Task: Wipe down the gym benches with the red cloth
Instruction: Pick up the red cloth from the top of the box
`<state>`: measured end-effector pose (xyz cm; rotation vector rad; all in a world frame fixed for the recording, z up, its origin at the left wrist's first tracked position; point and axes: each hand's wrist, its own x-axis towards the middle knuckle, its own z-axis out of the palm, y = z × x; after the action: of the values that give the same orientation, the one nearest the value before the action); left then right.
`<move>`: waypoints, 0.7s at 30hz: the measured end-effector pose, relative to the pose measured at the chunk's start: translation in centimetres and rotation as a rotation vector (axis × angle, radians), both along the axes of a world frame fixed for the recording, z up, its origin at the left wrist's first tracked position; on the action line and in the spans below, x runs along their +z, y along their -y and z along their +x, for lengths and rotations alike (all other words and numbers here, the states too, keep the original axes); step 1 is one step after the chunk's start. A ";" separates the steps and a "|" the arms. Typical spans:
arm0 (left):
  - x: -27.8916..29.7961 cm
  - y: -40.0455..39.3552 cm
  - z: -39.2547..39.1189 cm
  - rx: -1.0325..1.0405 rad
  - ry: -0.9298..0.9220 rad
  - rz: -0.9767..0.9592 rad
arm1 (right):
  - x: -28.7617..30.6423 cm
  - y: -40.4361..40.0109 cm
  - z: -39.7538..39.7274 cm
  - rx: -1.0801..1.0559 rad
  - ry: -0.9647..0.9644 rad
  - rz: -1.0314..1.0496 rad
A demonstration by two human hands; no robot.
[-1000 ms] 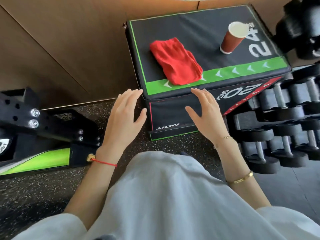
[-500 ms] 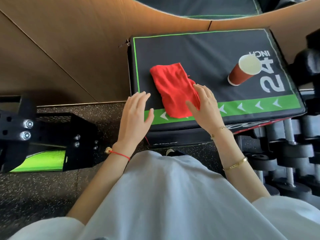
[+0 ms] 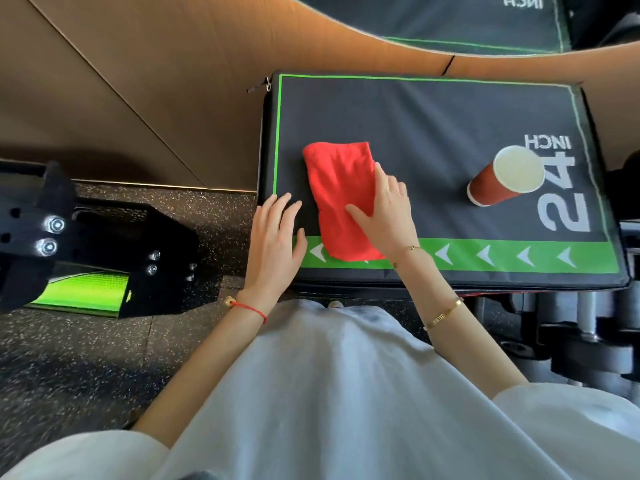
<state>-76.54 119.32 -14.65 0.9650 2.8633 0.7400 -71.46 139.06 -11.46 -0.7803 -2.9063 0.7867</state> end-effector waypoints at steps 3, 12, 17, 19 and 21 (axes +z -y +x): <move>-0.2 0.0 0.1 0.005 -0.008 0.003 | -0.2 0.2 -0.3 0.052 -0.047 -0.036; -0.4 0.0 0.3 0.011 -0.028 0.027 | 0.3 0.1 0.4 -0.006 -0.169 -0.083; -0.6 0.1 0.3 0.007 -0.037 0.035 | 1.0 0.0 2.3 -0.125 -0.259 -0.222; -0.7 0.1 0.3 -0.004 -0.045 0.043 | 1.1 0.1 3.0 -0.178 -0.260 -0.286; -0.7 0.3 0.2 -0.023 -0.060 0.041 | 1.1 0.3 3.6 -0.207 -0.258 -0.327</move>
<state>-76.29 119.07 -15.31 1.0415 2.8934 0.7847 -67.91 138.78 -10.35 -0.9062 -2.4567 1.2501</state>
